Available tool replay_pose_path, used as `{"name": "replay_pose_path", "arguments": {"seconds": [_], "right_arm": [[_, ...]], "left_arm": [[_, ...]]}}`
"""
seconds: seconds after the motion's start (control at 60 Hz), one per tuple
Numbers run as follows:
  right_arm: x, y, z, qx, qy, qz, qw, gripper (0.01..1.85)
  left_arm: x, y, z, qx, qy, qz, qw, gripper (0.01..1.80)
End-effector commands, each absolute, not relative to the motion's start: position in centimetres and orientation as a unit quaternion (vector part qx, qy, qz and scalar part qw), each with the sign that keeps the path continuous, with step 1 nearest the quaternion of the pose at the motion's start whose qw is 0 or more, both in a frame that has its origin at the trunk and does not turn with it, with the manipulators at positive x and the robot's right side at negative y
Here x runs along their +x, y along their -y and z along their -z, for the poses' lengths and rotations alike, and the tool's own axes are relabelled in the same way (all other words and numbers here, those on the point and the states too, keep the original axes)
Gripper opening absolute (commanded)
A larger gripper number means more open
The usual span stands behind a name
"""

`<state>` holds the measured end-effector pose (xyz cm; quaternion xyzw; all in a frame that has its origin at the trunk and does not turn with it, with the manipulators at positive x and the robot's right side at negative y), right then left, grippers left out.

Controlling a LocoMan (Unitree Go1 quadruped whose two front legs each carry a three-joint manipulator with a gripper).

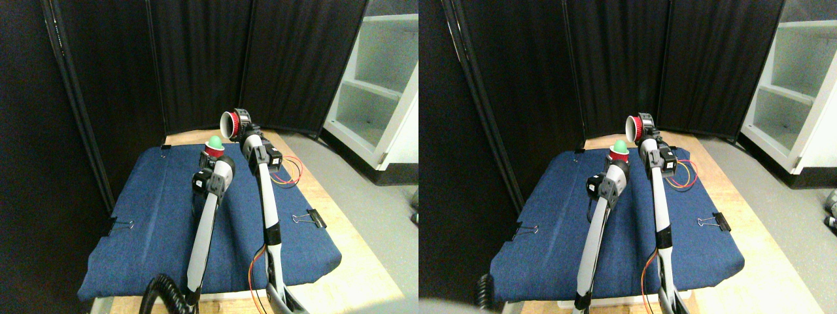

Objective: Pour (bimanual)

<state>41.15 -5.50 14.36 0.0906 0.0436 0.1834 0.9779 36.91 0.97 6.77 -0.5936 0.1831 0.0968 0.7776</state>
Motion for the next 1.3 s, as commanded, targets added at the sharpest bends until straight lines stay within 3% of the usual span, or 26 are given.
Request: {"name": "replay_pose_path", "arguments": {"seconds": [0.017, 0.333, 0.55, 0.767, 0.9, 1.033, 1.183, 1.3], "right_arm": [[40.8, 5.8, -15.3, 0.123, -0.038, -0.148, 0.981, 0.01], [40.9, 6.5, -14.5, 0.272, -0.053, -0.095, 0.956, 0.01], [41.0, 7.7, -13.2, 0.4, -0.031, -0.081, 0.912, 0.01], [40.5, 8.6, -12.3, 0.436, -0.008, -0.072, 0.897, 0.01], [40.4, 9.1, -11.5, 0.463, -0.007, -0.072, 0.884, 0.01], [40.0, 9.3, -10.7, 0.467, -0.003, -0.075, 0.881, 0.01], [39.9, 9.4, -9.0, 0.533, -0.006, -0.059, 0.844, 0.01], [39.8, 9.5, -8.0, 0.555, -0.006, -0.042, 0.831, 0.01]], "left_arm": [[36.8, -0.9, -7.5, -0.601, -0.172, -0.083, 0.776, 0.01], [36.8, -1.2, -7.5, -0.597, -0.167, -0.077, 0.781, 0.01], [37.1, -2.7, -7.2, -0.586, -0.161, -0.068, 0.791, 0.01], [37.1, -4.4, -6.5, -0.563, -0.146, -0.063, 0.811, 0.01], [37.0, -5.3, -6.1, -0.567, -0.142, -0.07, 0.808, 0.01], [37.1, -6.0, -5.3, -0.579, -0.138, -0.079, 0.8, 0.01], [37.1, -6.7, -3.5, -0.604, -0.124, -0.081, 0.783, 0.01], [37.1, -7.0, -2.6, -0.6, -0.118, -0.088, 0.786, 0.01]]}}
